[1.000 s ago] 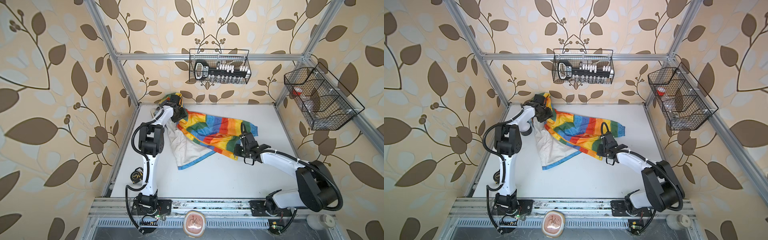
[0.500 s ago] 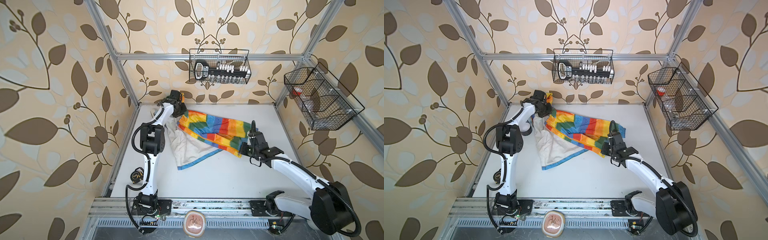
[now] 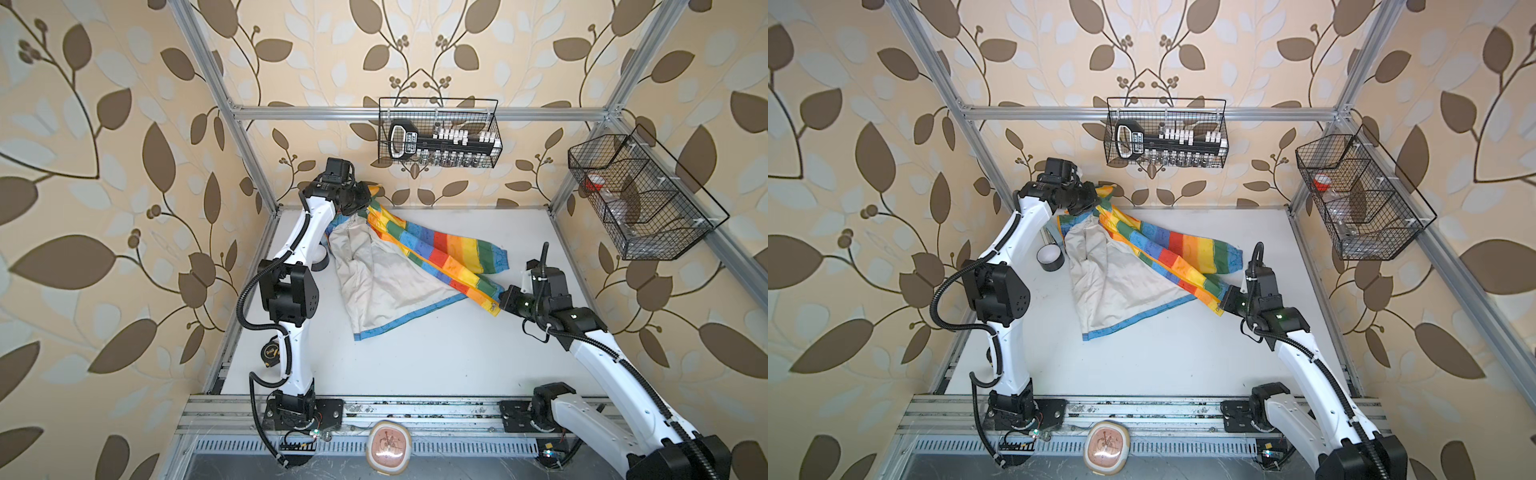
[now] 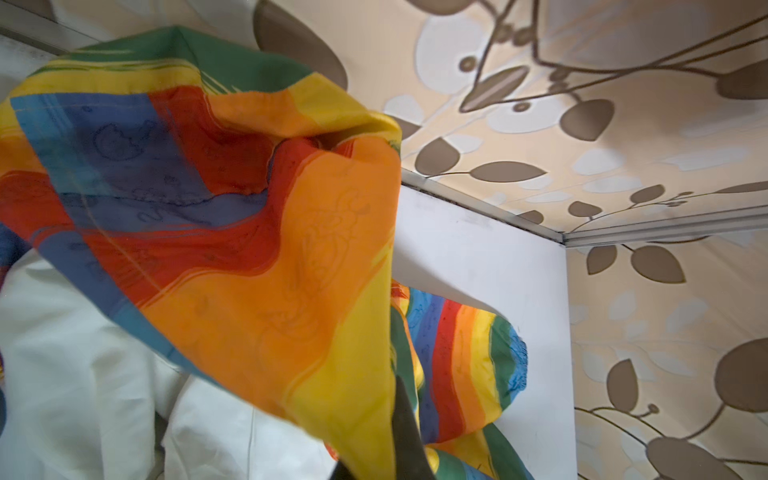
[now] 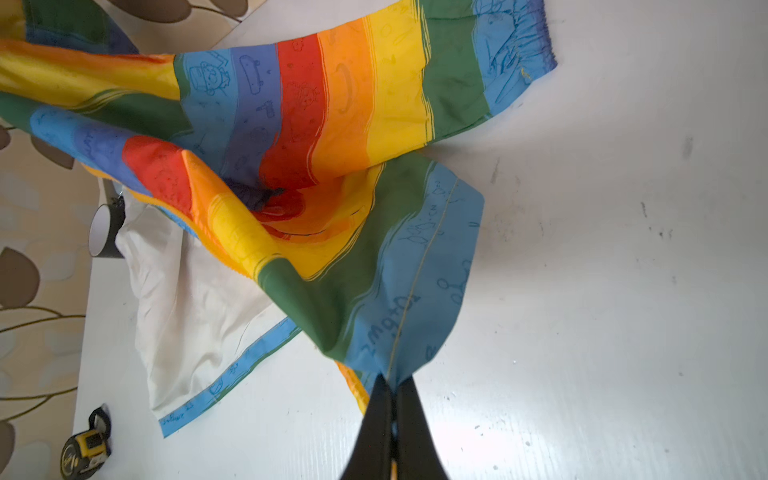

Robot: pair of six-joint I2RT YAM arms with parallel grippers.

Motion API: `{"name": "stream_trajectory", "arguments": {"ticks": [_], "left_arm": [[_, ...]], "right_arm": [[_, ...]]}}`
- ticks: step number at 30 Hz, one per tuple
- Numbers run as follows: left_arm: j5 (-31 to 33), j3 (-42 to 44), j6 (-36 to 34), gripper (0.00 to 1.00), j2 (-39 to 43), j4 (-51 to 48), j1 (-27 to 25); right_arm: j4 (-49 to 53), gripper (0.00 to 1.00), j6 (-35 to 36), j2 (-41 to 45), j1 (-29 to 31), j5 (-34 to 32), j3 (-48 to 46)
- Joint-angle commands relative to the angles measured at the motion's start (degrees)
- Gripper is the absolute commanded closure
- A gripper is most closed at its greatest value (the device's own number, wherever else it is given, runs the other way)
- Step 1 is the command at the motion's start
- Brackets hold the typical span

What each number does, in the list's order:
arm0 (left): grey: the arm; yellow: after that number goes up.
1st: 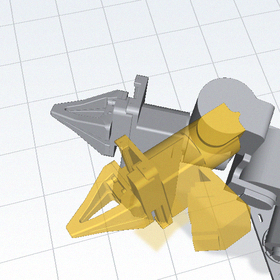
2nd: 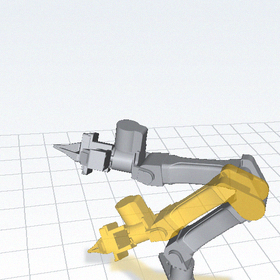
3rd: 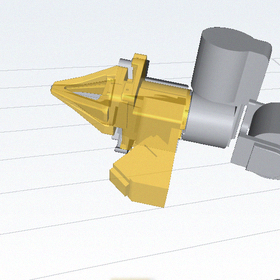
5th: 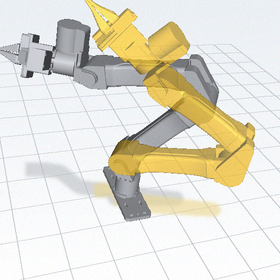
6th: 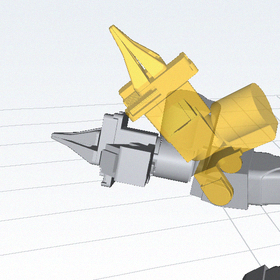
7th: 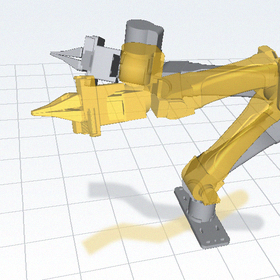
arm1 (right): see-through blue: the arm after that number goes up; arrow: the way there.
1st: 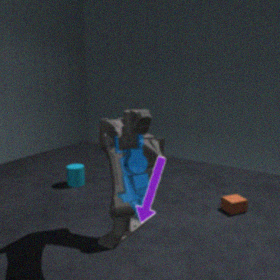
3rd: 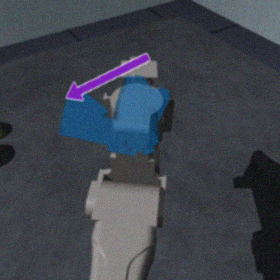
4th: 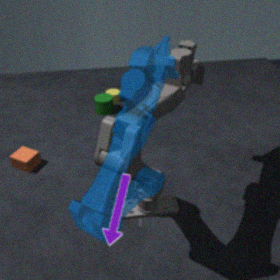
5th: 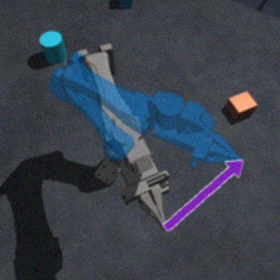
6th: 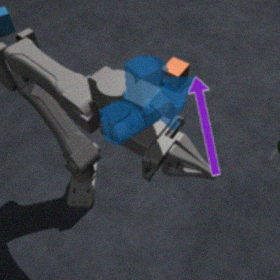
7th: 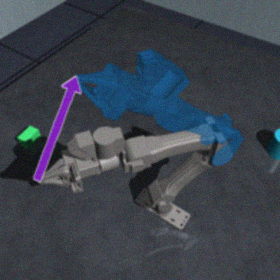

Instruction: Zip up the jacket

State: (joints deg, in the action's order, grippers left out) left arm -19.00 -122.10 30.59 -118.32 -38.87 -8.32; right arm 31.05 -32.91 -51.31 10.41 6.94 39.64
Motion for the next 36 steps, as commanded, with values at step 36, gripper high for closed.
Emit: {"name": "stream_trajectory", "arguments": {"ticks": [36], "left_arm": [[6.82, -18.43, 19.89, 1.00, -26.37, 16.28, -9.58]], "right_arm": [[-2.63, 1.00, -3.47, 2.53, 7.31, 2.69, -17.40]]}}
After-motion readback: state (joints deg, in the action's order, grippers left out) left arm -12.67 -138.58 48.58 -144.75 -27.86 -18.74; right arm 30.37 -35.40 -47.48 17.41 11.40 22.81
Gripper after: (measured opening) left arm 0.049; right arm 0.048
